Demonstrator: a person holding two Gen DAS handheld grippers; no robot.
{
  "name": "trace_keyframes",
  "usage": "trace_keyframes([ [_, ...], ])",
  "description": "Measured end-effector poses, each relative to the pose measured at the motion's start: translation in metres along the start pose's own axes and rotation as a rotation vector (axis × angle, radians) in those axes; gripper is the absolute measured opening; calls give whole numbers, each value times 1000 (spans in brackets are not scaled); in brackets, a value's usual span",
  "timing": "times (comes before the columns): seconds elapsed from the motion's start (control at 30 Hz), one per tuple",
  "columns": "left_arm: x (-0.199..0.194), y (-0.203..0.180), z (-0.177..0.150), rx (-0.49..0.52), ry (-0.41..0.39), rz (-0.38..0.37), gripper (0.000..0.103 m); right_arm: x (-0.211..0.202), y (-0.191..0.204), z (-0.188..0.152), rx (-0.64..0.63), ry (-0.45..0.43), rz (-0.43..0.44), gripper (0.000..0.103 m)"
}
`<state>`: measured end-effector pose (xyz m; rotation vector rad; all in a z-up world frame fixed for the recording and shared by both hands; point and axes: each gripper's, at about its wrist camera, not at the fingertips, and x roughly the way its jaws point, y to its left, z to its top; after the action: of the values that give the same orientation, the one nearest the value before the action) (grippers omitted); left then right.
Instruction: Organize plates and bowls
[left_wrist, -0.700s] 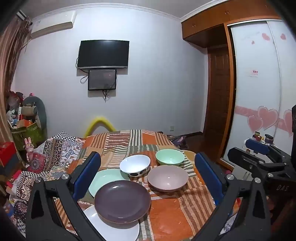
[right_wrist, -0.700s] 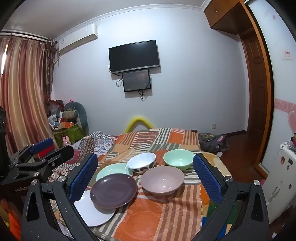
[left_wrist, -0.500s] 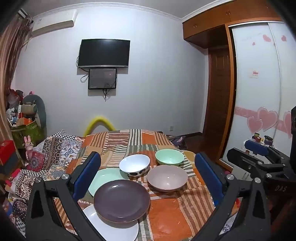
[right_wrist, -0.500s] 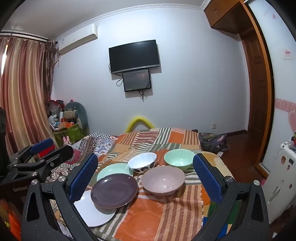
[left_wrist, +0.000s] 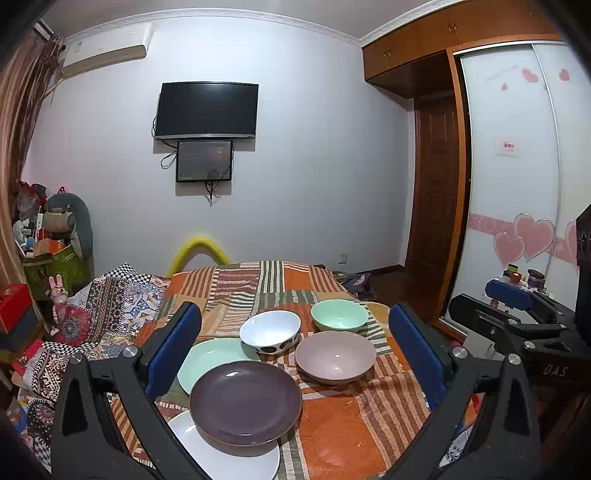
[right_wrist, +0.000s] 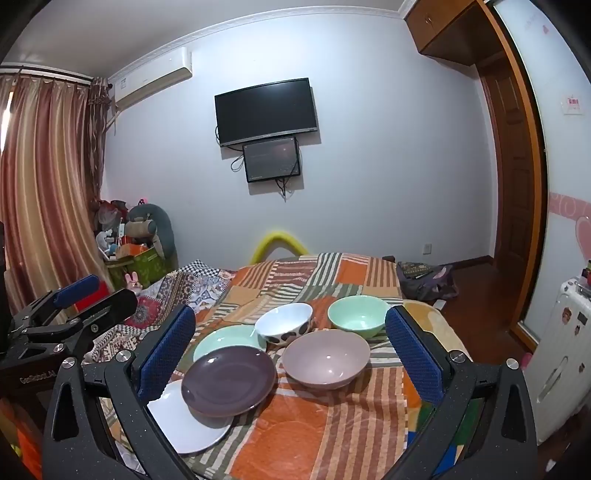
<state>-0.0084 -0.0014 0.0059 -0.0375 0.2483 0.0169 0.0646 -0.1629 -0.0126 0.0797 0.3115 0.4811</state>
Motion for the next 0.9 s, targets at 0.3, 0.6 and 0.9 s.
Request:
trace_keyframes([
  [0.3,0,2,1,-12,2,0,103,-1,0,0,5,2,5,102],
  [0.6,3,4,0,-17,11,3,103,0,0,-1,5,3,9,102],
  [0.9,5,6,1,-19,10,5,103,1,2,-2,2,4,12,102],
])
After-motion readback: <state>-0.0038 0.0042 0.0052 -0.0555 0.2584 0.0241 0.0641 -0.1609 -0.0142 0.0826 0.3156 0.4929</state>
